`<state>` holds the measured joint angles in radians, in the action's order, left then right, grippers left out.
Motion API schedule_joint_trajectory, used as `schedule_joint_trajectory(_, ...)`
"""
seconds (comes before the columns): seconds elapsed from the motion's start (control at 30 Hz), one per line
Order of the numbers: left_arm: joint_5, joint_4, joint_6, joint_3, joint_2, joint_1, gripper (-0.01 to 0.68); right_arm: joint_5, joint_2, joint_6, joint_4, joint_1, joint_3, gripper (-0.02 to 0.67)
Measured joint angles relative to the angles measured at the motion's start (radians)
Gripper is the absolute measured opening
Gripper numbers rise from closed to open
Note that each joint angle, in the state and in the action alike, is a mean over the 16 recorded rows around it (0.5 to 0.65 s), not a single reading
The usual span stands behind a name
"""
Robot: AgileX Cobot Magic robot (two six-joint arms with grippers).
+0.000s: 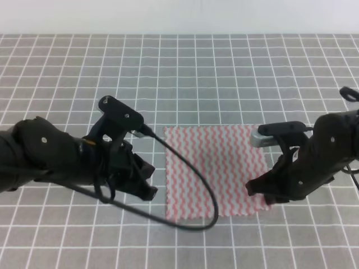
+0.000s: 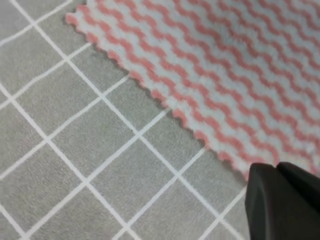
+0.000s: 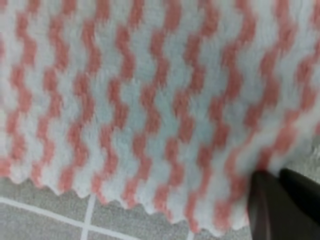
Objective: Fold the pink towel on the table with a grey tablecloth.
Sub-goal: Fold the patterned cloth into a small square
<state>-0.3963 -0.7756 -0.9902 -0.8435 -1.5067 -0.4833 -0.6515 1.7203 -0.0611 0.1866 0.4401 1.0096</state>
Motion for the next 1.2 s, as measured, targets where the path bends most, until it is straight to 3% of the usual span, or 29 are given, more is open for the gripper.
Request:
schedule_joint_trajectory(0.47, -0.091, 0.056, -0.220, 0.000, -0.002, -0.012, 0.024, -0.183, 0.006, 0.067, 0.000, 0.000, 0.156, -0.002)
schedule_joint_trajectory(0.83, -0.017, 0.057, -0.309, 0.000, -0.020, -0.113, 0.040, -0.235, -0.006, 0.089, -0.016, -0.001, 0.243, -0.002)
schedule_joint_trajectory(1.2, 0.028, 0.101, -0.298, 0.000, -0.070, -0.189, 0.041, -0.245, -0.010, 0.091, -0.044, -0.002, 0.271, -0.002)
